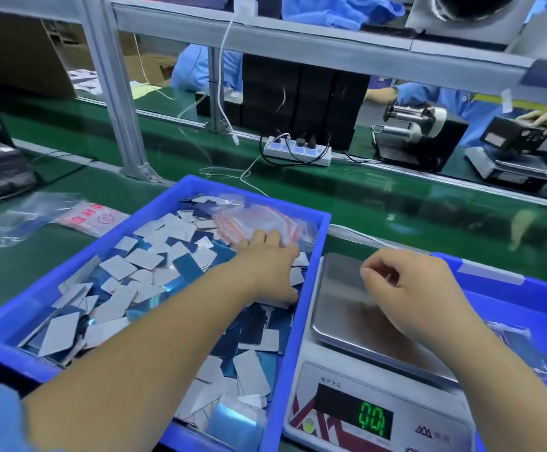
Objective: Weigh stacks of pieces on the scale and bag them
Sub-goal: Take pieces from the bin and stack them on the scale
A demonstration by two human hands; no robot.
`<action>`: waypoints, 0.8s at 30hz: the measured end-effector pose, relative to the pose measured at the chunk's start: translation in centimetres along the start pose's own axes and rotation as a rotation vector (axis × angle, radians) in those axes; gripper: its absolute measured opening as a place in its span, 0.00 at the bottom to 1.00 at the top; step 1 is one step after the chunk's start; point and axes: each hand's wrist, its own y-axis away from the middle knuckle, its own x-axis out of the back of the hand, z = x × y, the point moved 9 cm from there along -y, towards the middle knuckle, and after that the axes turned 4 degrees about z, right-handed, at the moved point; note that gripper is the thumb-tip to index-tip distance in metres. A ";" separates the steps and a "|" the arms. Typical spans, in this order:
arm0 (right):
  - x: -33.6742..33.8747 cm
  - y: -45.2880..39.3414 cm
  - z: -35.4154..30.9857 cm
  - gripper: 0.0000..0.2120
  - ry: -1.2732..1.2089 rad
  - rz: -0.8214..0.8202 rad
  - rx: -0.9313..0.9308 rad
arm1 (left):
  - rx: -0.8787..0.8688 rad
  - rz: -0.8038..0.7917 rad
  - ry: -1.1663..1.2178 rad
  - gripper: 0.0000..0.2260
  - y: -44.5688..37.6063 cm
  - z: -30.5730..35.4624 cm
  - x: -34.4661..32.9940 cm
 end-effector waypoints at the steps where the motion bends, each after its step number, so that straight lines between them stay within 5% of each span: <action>1: 0.0 0.0 -0.1 0.11 -0.005 -0.002 0.003 | -0.008 -0.043 -0.006 0.32 0.0 0.1 -0.5; 6: 0.0 0.0 -0.2 0.10 -0.010 -0.001 0.011 | -0.024 -0.138 -0.001 0.30 0.1 -0.4 -1.6; 24: 0.4 0.3 -0.1 0.12 -0.029 0.005 0.006 | -0.053 0.073 0.125 0.27 -0.7 -1.1 0.2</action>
